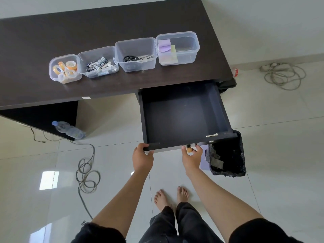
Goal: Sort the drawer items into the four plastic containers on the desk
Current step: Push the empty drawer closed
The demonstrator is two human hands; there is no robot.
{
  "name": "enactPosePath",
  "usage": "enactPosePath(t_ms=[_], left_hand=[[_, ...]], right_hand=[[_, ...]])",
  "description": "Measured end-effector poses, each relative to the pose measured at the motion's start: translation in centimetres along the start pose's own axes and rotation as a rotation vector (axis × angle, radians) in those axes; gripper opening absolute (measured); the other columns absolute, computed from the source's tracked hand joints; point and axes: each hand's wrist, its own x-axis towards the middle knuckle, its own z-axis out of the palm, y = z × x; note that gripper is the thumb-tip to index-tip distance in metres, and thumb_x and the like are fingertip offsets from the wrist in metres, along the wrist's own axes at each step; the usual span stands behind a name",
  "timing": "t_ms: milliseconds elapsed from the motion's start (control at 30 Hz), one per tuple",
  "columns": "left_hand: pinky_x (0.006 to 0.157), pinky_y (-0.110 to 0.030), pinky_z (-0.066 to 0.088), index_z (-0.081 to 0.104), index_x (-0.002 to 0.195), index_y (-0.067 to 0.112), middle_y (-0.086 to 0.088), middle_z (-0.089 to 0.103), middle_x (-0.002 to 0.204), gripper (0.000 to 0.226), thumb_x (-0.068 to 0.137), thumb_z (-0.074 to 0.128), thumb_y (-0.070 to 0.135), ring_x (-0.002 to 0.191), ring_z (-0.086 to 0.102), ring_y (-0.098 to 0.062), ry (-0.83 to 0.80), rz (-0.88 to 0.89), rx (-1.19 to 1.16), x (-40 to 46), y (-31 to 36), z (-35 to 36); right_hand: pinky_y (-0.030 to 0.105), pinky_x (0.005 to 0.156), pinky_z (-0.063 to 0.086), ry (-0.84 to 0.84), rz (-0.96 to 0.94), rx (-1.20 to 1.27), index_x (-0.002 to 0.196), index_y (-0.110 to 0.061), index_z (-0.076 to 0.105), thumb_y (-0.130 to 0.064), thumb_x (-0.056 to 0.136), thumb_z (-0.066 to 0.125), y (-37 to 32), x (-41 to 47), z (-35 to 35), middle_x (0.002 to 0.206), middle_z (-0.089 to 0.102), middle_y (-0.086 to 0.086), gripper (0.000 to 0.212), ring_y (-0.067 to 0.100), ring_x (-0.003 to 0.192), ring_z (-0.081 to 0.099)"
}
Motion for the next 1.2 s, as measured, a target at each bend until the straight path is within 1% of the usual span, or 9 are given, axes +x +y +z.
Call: enactPosePath(t_ms=[100, 233, 400, 533, 700, 833, 933, 1067, 1200], left_hand=[[0.067, -0.026, 0.042, 0.057, 0.106, 0.014, -0.005, 0.058, 0.112, 0.017, 0.090, 0.059, 0.008, 0.084, 0.055, -0.020, 0.017, 0.009, -0.010, 0.2, 0.4, -0.1], [0.072, -0.028, 0.046, 0.057, 0.107, 0.013, -0.005, 0.055, 0.113, 0.017, 0.091, 0.058, 0.007, 0.083, 0.053, -0.019, 0.046, 0.028, -0.035, -0.2, 0.8, -0.3], [0.073, -0.024, 0.041, 0.058, 0.109, 0.012, -0.004, 0.054, 0.112, 0.018, 0.091, 0.058, 0.008, 0.083, 0.053, -0.017, 0.073, 0.034, -0.062, 0.6, 2.2, -1.1], [0.072, -0.024, 0.040, 0.058, 0.109, 0.012, -0.004, 0.055, 0.112, 0.018, 0.092, 0.058, 0.008, 0.083, 0.052, -0.017, 0.073, 0.033, -0.051, 2.1, 3.6, -0.9], [0.059, -0.018, 0.036, 0.057, 0.111, 0.013, -0.004, 0.055, 0.112, 0.020, 0.092, 0.056, 0.007, 0.069, 0.049, -0.004, 0.132, 0.016, -0.040, 6.9, 6.9, -0.5], [0.058, -0.021, 0.038, 0.055, 0.112, 0.015, -0.006, 0.058, 0.112, 0.022, 0.092, 0.056, 0.006, 0.076, 0.053, -0.015, 0.162, 0.005, -0.027, 11.3, 10.1, -0.5], [0.052, -0.021, 0.038, 0.043, 0.119, 0.019, -0.005, 0.059, 0.112, 0.039, 0.089, 0.053, -0.004, 0.075, 0.055, -0.013, 0.190, -0.015, -0.082, 13.5, 12.2, -0.4], [0.055, -0.018, 0.042, 0.025, 0.141, 0.034, -0.003, 0.053, 0.111, 0.076, 0.086, 0.048, -0.013, 0.076, 0.058, 0.002, 0.205, -0.010, -0.140, 15.0, 13.1, -0.2], [0.070, -0.026, 0.046, 0.029, 0.142, 0.040, -0.007, 0.055, 0.107, 0.081, 0.085, 0.050, -0.013, 0.090, 0.059, -0.016, 0.237, 0.017, -0.126, 15.9, 12.8, 0.1]], right_hand=[[0.030, 0.080, 0.037, 0.020, -0.015, 0.011, 0.142, -0.023, 0.022, -0.027, 0.087, 0.066, -0.1, -0.1, -0.1, 0.111, 0.054, -0.001, 0.070, 0.014, 0.086, 0.055], [0.031, 0.081, 0.038, 0.064, -0.056, 0.093, 0.142, -0.035, 0.018, -0.022, 0.085, 0.070, -0.4, -0.7, 0.1, 0.099, 0.054, -0.002, 0.079, 0.000, 0.082, 0.053], [0.034, 0.079, 0.043, 0.095, -0.089, 0.177, 0.143, -0.040, 0.017, -0.022, 0.082, 0.072, -1.6, -0.6, 1.5, 0.095, 0.054, -0.001, 0.084, 0.014, 0.088, 0.058], [0.052, 0.083, 0.054, 0.089, -0.075, 0.124, 0.137, -0.053, 0.012, -0.032, 0.079, 0.073, -2.9, 1.0, 2.6, 0.094, 0.056, -0.010, 0.087, 0.033, 0.086, 0.066], [0.050, 0.083, 0.053, 0.062, -0.081, 0.106, 0.138, -0.047, 0.012, -0.029, 0.080, 0.073, -7.0, 4.5, 5.2, 0.090, 0.056, -0.009, 0.086, 0.024, 0.083, 0.064], [0.033, 0.077, 0.042, 0.054, -0.105, 0.120, 0.143, -0.037, 0.013, -0.022, 0.081, 0.073, -11.0, 7.5, 7.8, 0.084, 0.053, -0.004, 0.088, 0.018, 0.083, 0.059], [0.033, 0.080, 0.042, 0.054, -0.108, 0.118, 0.144, -0.038, 0.010, -0.022, 0.081, 0.072, -12.9, 9.2, 9.6, 0.084, 0.056, -0.001, 0.089, 0.011, 0.080, 0.059], [0.032, 0.078, 0.044, 0.076, -0.118, 0.101, 0.144, -0.040, 0.009, -0.022, 0.082, 0.072, -13.5, 10.6, 11.0, 0.084, 0.057, 0.001, 0.090, 0.018, 0.079, 0.062], [0.032, 0.079, 0.043, 0.073, -0.134, 0.070, 0.145, -0.040, 0.005, -0.024, 0.083, 0.071, -13.3, 11.4, 11.6, 0.095, 0.060, 0.007, 0.092, 0.020, 0.081, 0.063]])
